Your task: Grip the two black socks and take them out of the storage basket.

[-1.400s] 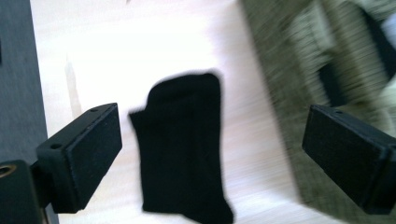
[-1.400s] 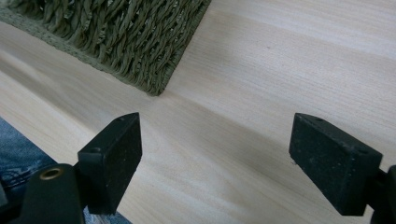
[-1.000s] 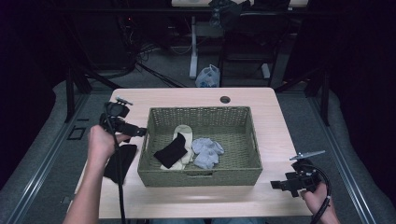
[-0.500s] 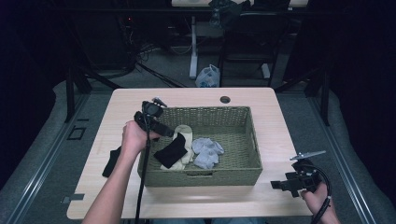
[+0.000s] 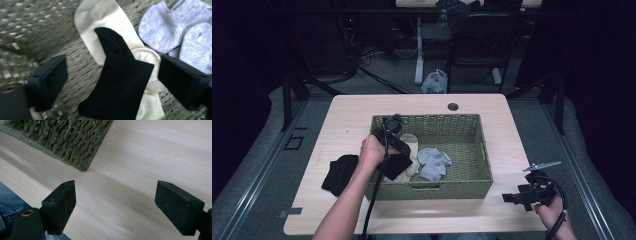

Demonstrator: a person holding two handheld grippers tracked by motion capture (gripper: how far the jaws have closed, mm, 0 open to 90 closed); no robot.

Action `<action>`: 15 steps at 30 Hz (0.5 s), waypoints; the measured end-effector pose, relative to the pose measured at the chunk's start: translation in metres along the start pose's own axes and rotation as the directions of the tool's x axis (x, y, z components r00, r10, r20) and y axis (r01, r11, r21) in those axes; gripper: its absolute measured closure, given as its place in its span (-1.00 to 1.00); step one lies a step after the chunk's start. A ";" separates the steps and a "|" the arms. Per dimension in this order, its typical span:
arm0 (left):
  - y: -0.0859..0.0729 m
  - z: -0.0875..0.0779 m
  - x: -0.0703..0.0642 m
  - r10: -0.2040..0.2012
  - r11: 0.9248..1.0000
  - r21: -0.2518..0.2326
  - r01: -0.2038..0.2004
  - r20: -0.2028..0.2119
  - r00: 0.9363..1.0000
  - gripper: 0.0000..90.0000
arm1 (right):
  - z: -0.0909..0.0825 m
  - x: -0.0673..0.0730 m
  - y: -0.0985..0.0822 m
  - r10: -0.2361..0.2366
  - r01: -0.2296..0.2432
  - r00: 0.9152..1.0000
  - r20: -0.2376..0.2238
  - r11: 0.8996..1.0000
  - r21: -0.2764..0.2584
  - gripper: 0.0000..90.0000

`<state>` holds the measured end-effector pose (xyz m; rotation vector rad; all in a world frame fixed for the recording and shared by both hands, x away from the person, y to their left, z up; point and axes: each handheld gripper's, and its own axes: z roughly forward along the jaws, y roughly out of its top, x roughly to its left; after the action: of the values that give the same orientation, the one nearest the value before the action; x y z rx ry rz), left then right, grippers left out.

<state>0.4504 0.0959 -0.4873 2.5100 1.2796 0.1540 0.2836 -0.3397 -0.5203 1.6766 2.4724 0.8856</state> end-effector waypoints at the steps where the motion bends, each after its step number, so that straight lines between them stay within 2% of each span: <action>1: 0.001 0.003 0.000 0.002 1.000 0.009 -0.002 0.007 1.000 -0.66 | 0.000 0.000 0.000 0.000 0.000 1.000 0.000 1.000 0.000 -0.62; 5: 0.003 0.015 -0.001 0.008 0.999 0.046 -0.008 0.008 1.000 -0.52 | 0.000 0.000 0.000 0.001 -0.001 1.000 0.001 1.000 0.001 -0.62; 7: 0.004 0.020 -0.002 0.011 0.997 0.071 -0.012 0.012 1.000 -0.33 | 0.000 -0.001 0.000 -0.004 0.004 1.000 -0.003 1.000 0.000 -0.62; 9: 0.005 0.025 -0.001 0.007 0.996 0.091 -0.007 0.006 1.000 -0.25 | 0.000 -0.001 0.000 -0.004 0.004 1.000 -0.003 1.000 -0.001 -0.62; 15: 0.005 0.036 -0.002 0.004 0.994 0.108 -0.009 0.048 0.999 0.37 | 0.000 0.000 0.000 0.003 -0.003 1.000 0.002 1.000 -0.004 -0.62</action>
<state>0.4616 0.0828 -0.5200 2.5914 1.2936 0.0265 0.2832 -0.3398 -0.5202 1.6800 2.4660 0.8883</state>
